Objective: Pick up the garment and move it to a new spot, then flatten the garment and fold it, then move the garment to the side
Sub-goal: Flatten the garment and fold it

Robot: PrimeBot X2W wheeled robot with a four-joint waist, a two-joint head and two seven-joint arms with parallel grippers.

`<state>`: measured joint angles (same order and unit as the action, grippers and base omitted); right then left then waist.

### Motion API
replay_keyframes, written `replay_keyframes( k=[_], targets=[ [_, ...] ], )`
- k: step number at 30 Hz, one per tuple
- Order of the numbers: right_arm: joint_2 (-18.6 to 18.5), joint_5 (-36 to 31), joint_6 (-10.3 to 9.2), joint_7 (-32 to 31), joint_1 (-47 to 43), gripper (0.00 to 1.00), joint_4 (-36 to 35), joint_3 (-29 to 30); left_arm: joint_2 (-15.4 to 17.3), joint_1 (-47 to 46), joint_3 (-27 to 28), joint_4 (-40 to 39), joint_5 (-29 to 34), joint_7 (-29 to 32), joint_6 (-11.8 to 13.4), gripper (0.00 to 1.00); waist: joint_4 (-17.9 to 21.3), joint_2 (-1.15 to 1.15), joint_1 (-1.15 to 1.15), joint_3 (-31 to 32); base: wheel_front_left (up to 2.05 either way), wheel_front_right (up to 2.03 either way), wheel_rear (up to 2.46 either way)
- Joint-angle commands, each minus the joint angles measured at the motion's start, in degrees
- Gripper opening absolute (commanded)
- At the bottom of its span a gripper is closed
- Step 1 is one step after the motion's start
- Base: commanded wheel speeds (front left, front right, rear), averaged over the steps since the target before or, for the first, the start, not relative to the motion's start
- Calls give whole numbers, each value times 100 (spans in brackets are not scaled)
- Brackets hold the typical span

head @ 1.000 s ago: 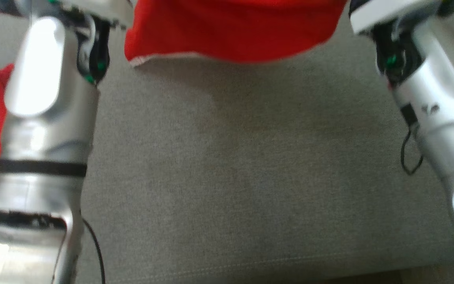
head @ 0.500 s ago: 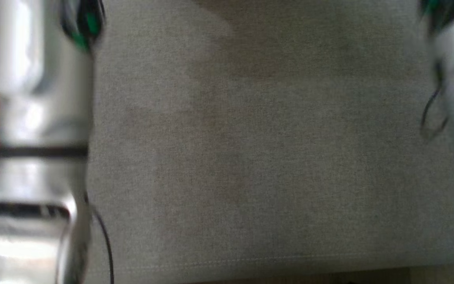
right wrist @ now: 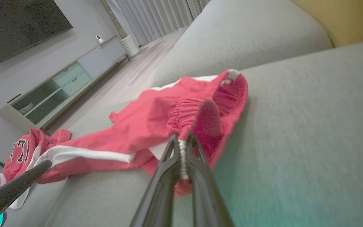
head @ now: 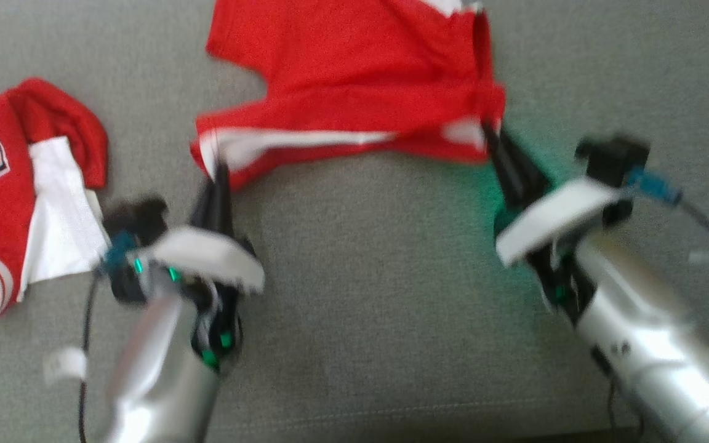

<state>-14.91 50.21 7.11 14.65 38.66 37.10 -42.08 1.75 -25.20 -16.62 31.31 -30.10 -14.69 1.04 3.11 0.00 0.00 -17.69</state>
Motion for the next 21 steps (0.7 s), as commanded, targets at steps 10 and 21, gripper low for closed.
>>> replay_keyframes(
  k=[10,21],
  targets=[
    [-126,431,37,34,-1108,0,-221,-254,113,1077,83,-616,-198,-30,223,0,13,0,0,871,0,0,0],
    [-54,541,37,34,-2251,0,-349,166,113,2332,488,-1023,-58,-30,213,0,48,0,0,1809,0,0,0]
  ],
)
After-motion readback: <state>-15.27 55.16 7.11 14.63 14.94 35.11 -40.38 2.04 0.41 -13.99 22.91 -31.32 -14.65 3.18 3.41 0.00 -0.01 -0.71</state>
